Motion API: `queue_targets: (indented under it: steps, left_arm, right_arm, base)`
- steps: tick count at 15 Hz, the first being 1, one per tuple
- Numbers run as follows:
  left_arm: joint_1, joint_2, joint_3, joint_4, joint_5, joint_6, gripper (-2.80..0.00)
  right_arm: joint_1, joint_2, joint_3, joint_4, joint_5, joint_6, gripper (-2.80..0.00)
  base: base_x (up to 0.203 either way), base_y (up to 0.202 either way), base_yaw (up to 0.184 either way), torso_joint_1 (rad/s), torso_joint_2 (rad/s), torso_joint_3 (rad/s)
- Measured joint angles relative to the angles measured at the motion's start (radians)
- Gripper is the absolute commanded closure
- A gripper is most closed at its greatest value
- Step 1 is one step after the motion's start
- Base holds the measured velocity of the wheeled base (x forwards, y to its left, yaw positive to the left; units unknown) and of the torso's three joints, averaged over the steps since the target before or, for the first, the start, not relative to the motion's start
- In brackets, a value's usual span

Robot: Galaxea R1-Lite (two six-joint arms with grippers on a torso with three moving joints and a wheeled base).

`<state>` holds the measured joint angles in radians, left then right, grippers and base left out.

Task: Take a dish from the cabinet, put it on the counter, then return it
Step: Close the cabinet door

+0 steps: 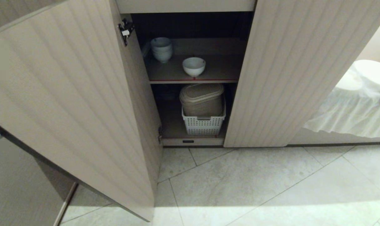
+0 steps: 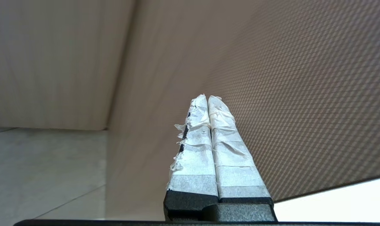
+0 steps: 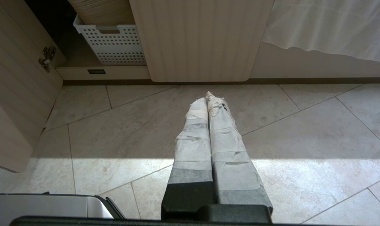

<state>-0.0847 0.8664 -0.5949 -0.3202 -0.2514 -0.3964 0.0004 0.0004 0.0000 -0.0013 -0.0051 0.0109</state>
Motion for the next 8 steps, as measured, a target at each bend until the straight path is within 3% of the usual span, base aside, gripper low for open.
queue_targets:
  steps: [3,8]
  left_arm:
    - [-0.012,0.003,-0.001,-0.002,-0.025,0.0,0.0]
    - [-0.103,0.017,-0.001,-0.007,-0.028,0.001,0.0]
  right_arm:
    - [0.0,0.0,0.0,0.0,0.0,-0.001,0.0]
    - [0.0,0.0,0.0,0.0,0.0,-0.001,0.0]
  base:
    - [0.0,0.0,0.0,0.0,0.0,0.0]
    - [0.0,0.0,0.0,0.0,0.0,0.0]
